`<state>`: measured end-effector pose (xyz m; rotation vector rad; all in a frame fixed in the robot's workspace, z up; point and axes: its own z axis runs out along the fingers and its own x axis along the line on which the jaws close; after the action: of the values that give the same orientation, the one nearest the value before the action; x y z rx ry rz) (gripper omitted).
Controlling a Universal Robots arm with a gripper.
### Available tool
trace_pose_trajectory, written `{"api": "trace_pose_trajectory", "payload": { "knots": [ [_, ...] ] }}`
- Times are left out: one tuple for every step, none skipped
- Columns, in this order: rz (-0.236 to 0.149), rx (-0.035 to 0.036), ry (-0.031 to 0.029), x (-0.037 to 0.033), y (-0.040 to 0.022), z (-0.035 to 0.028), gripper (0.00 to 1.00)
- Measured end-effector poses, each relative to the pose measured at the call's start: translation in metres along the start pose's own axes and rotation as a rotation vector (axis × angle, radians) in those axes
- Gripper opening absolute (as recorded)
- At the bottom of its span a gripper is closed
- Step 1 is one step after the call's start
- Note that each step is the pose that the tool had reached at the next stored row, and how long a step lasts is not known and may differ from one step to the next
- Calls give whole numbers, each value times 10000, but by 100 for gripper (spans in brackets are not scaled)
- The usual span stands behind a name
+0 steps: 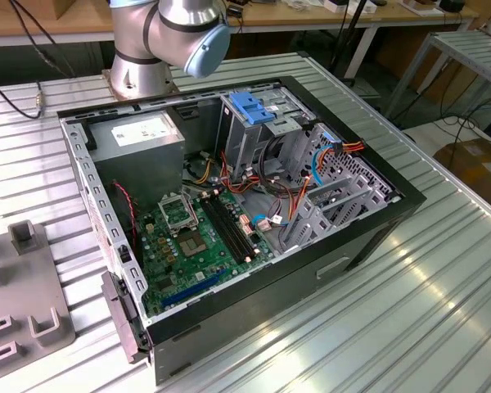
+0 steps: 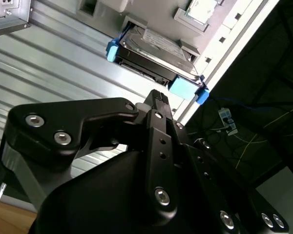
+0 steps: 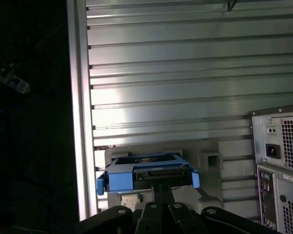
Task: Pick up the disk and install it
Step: 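Reach for the disk, then pick up the disk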
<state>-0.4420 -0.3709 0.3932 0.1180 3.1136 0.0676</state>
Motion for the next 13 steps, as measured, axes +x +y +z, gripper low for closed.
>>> {"api": "trace_pose_trajectory", "payload": {
  "knots": [
    [0, 1, 2, 100, -1, -3, 10],
    [1, 1, 1, 148, -2, -4, 10],
    [1, 0, 1, 178, -4, -4, 10],
    [2, 1, 2, 191, -5, -5, 10],
    [0, 1, 1, 191, -5, -5, 10],
    [0, 1, 1, 190, -5, -5, 10],
    [0, 0, 1, 191, -5, -5, 10],
    [0, 0, 1, 192, -5, -5, 10],
    [0, 1, 2, 192, -5, -6, 10],
    [0, 0, 1, 192, -5, -5, 10],
    [0, 1, 1, 193, -5, -5, 10],
    [0, 1, 1, 193, -5, -6, 10],
    [0, 0, 1, 193, -5, -5, 10]
  ]
}}
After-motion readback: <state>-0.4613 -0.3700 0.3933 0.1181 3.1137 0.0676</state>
